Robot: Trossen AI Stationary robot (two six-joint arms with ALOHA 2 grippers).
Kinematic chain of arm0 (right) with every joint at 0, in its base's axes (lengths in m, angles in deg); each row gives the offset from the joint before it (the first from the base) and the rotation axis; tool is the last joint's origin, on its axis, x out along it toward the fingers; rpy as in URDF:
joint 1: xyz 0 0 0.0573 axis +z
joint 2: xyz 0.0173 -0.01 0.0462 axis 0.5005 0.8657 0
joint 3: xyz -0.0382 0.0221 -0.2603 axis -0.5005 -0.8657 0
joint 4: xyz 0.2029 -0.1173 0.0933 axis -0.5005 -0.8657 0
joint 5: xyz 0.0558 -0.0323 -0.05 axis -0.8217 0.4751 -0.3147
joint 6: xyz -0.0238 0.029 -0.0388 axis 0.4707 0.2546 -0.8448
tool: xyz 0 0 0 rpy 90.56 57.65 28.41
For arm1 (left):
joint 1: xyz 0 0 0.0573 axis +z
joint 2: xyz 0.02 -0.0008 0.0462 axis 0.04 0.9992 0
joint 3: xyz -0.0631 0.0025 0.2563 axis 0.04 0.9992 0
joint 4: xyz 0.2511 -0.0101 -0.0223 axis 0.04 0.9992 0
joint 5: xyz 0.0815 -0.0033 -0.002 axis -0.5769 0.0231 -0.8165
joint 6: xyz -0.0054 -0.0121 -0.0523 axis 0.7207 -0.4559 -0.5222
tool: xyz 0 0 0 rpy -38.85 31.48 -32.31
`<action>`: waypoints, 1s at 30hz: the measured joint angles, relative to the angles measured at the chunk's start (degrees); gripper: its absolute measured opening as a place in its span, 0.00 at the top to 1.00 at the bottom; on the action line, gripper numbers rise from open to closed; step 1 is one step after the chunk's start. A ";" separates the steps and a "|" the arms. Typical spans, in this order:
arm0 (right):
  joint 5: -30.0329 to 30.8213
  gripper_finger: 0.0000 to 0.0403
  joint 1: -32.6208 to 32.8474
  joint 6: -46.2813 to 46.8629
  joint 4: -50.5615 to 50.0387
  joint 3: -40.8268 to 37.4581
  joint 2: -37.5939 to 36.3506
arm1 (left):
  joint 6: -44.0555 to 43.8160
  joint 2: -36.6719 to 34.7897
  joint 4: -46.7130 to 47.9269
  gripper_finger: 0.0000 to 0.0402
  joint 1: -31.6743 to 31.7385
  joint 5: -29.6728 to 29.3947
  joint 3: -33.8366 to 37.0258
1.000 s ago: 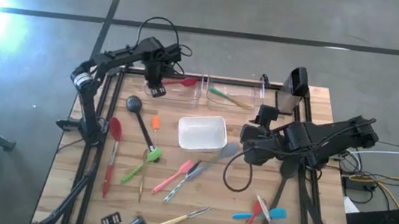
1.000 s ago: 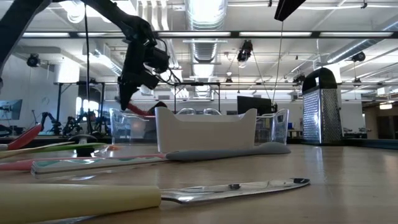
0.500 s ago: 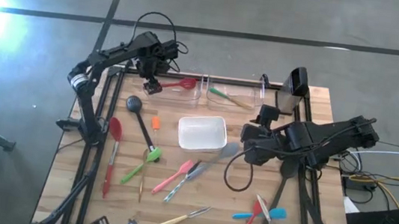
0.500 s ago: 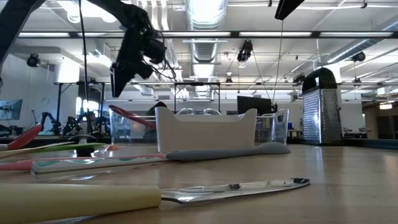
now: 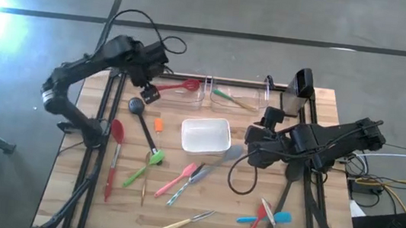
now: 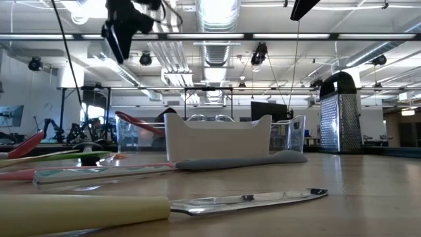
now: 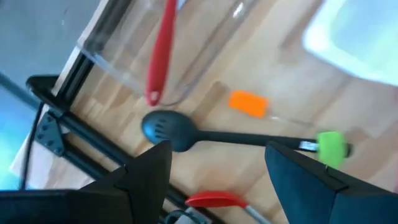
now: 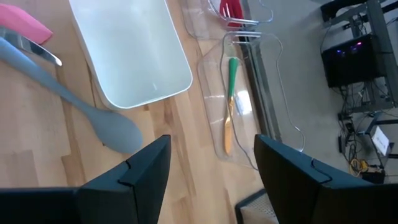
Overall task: Pick & Place Kitchen Items
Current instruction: Put the blue table knife into the right transparent bin
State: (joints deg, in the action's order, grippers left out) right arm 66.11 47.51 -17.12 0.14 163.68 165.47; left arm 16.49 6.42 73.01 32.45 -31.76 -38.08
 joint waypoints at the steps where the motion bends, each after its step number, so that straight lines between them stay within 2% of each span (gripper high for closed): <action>1: -0.02 0.44 0.00 -0.18 0.53 0.00 0.00 | -1.37 -1.04 -0.35 0.34 -1.92 0.00 0.00; 8: -0.44 0.44 0.00 -0.18 1.03 0.00 0.02 | -10.42 -5.75 -6.26 0.34 -18.16 -0.02 0.07; 17: -0.71 0.44 0.00 -0.18 0.97 0.00 0.04 | -16.25 -4.54 -13.68 0.34 -37.13 -0.92 0.45; 25: -3.29 0.44 0.02 -0.19 0.82 0.00 0.04 | -26.17 -4.68 -14.11 0.35 -47.20 -12.58 7.48; 30: -3.30 0.44 0.02 -0.59 0.82 0.00 0.04 | -31.62 -4.96 -13.26 0.35 -48.90 -13.18 12.56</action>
State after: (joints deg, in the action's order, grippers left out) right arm 62.81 47.53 -17.71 0.96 163.68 165.51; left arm -15.13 1.46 59.75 -16.45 -44.94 -25.52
